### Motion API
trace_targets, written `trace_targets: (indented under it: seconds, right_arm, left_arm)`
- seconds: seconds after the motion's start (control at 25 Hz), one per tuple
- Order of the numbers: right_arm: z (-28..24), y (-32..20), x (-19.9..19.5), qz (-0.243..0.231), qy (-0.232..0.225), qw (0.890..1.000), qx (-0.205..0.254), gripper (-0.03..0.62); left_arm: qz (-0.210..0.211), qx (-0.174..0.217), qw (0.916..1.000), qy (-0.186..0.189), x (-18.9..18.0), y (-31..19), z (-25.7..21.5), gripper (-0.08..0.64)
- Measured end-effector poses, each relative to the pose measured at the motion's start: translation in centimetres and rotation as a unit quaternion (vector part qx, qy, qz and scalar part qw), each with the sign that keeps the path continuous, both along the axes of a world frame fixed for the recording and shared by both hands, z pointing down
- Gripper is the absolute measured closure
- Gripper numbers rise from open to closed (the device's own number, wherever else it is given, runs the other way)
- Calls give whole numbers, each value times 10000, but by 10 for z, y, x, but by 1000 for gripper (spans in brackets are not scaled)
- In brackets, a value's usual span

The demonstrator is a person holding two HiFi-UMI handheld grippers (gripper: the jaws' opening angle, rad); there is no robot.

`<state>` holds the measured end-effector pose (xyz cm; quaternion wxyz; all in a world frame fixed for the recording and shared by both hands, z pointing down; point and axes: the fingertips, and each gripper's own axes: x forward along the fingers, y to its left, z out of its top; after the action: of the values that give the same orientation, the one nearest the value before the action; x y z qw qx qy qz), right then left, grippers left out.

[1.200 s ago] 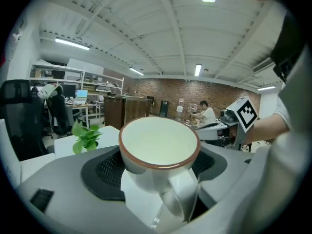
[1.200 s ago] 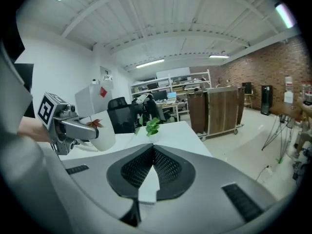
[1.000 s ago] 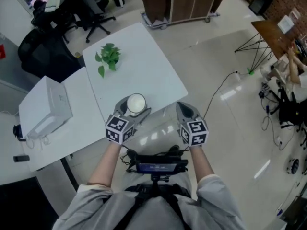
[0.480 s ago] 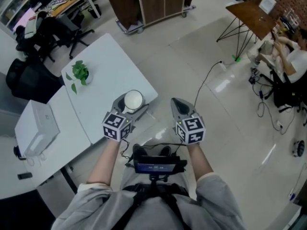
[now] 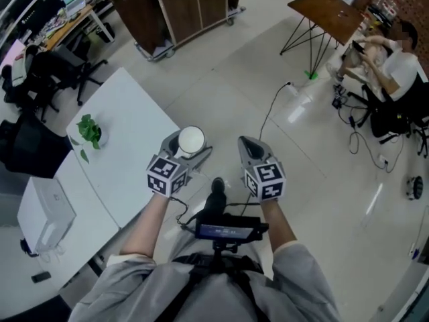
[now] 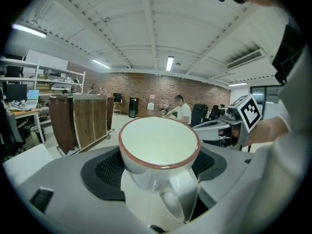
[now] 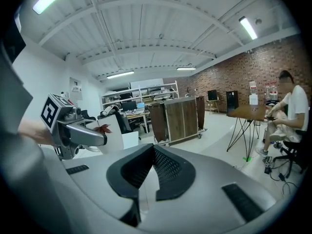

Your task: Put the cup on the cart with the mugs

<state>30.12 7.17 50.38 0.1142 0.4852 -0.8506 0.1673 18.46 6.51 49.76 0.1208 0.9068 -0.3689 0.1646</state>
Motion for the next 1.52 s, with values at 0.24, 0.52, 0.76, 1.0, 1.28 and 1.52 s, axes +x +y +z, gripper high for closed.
trace_targets:
  seconds: [0.24, 0.52, 0.76, 1.0, 1.28, 1.52]
  right_arm:
    - [-3, -70, 14, 155, 81, 9998, -18, 584]
    - [-15, -146, 18, 302, 180, 9994, 81, 584]
    - [-18, -195, 25, 237, 212, 9995, 61, 584]
    - [-6, -265, 37, -17, 232, 9997, -26, 584]
    - [-8, -371, 67, -424, 143, 9990, 47, 584]
    - [-17, -449, 93, -846, 83, 9964, 56, 584]
  left_arm:
    - [207, 67, 9996, 156, 17, -72, -5, 160]
    - [493, 11, 9987, 136, 31, -137, -4, 160]
    - [523, -32, 9985, 150, 44, -185, -4, 160]
    - [301, -58, 9994, 132, 59, -246, 1, 160]
    - [-257, -114, 9996, 60, 81, -338, 9, 160]
    - [-713, -47, 9974, 51, 106, -417, -6, 160]
